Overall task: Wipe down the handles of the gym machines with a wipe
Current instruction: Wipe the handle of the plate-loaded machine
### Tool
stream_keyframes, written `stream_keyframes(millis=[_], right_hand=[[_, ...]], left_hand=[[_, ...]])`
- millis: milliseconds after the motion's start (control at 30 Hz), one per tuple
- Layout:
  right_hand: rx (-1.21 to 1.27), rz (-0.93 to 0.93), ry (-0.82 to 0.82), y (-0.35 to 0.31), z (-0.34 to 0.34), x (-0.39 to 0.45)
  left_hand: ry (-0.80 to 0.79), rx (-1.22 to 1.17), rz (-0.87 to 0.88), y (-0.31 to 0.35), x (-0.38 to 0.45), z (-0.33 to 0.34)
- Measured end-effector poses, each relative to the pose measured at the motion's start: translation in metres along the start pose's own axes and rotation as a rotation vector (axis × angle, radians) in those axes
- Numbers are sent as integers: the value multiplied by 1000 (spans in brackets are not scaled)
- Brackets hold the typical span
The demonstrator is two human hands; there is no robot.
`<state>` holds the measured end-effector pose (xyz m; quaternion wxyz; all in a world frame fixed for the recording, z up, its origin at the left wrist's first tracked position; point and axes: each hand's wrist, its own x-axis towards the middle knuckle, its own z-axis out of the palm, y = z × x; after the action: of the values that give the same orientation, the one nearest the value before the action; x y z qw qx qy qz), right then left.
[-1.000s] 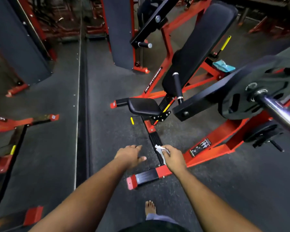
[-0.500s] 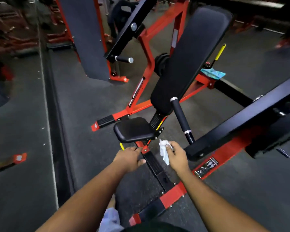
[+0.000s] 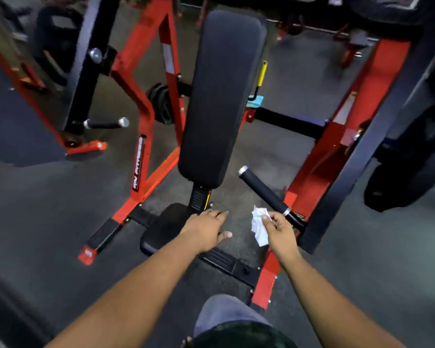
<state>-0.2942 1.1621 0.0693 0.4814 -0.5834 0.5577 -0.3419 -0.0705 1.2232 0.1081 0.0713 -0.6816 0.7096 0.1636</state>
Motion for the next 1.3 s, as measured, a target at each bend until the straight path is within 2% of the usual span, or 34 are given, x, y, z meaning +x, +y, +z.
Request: stream_keyframes(millis=[167,300,500,733,900,1033,1133,1200,1300], right_hand=[[98,20,107,-28,1,11],[72,-41,229,-40,4,24],[-146,-91,371,-47,5,47],[-504,47,459,-25,-4,65],[-803,237,496,-6,45,78],[-651,273,504,-26,104,99],[-609,165,477,-63,129,103],[-666,104,486,-68,125,92],[-707,319,682,-40,98,72]], left_hand=[[79,100,176,-15,51,-33],[137,188,272,-27,95,-50],[171,264,385,-32,141,-67],[91,321,545,-46,187,-72],[91,361,725,-69,205,-72],[68,425,818,-84,217,-76],[70,456,882,-94,228,-84],[44,441,907,-94,230,-87],[7,404,916,-94,228,-89]])
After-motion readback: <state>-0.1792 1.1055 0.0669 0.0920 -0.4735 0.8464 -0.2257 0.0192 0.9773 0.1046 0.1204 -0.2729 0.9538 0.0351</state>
